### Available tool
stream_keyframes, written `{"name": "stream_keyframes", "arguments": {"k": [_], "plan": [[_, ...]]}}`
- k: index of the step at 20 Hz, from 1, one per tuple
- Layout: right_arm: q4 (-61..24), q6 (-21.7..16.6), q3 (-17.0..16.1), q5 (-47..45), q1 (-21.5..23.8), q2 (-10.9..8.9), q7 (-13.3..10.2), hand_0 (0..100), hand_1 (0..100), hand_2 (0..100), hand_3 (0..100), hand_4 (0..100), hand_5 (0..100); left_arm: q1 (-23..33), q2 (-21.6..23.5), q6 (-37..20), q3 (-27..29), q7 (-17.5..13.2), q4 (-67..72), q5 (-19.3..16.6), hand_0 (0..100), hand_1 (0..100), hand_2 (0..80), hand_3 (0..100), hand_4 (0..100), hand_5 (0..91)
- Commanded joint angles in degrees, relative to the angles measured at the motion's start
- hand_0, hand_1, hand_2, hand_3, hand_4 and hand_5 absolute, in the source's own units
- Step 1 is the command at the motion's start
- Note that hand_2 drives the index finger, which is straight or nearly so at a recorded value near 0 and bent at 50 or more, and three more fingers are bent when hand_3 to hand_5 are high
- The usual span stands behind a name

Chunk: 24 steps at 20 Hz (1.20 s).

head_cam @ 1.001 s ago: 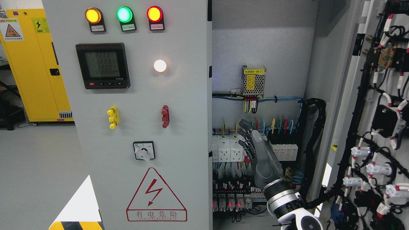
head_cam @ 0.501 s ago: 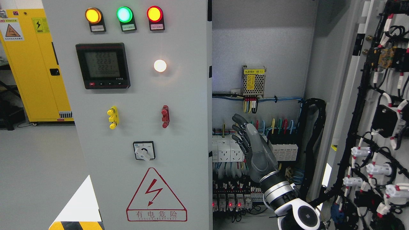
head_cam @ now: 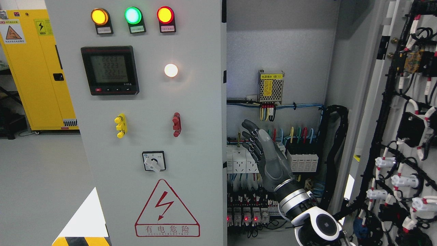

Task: Open door with both hands
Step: 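Raise the right hand into the cabinet toward the indicator-light door edge, then hook the right hand fingers behind the inner edge of the indicator-light door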

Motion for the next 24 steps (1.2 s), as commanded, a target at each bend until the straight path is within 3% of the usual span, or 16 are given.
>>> {"name": "stream_keyframes", "arguments": {"k": [1,3,5,13,15,24], "plan": [[2.36,0.96,0.61,-2.15,-1.14,1.17,0.03,22,6,0,0,0,0,-0.03,0.07,-0.11,-0.02,-0.03,0.01,0.01,36,16,0.0,0,0,0.0],[2.53,0.96,1.05,-2.24,-1.14,1.17,0.73,21,6,0,0,0,0,-0.03,0.07,-0.11,-0.02,-0.03,0.01,0.01,36,16,0.0,0,0,0.0],[2.62,0.96,1.31,-2.24,-1.14,1.17,3.01,21,6,0,0,0,0,0.05,-0.02,-0.11,-0.02,-0.03,0.01,0.01,36,16,0.0,0,0,0.0],[5.52,1.05,0.7,-2.33,-3.51,1.17,3.99,21,6,0,0,0,0,-0.04,-0.2,-0.11,-0.02,-0.03,0.01,0.01,36,15,0.0,0,0,0.0],[5.52,1.13,0.79,-2.33,-3.51,1.17,6.35,21,6,0,0,0,0,0.05,-0.2,-0.11,-0.02,-0.03,0.01,0.01,36,16,0.0,0,0,0.0],[6.84,2.1,0.52,-2.33,-4.04,1.17,9.61,21,6,0,0,0,0,0.05,-0.2,-0.11,-0.02,-0.03,-0.08,-0.07,36,15,0.0,0,0,0.0]]}}
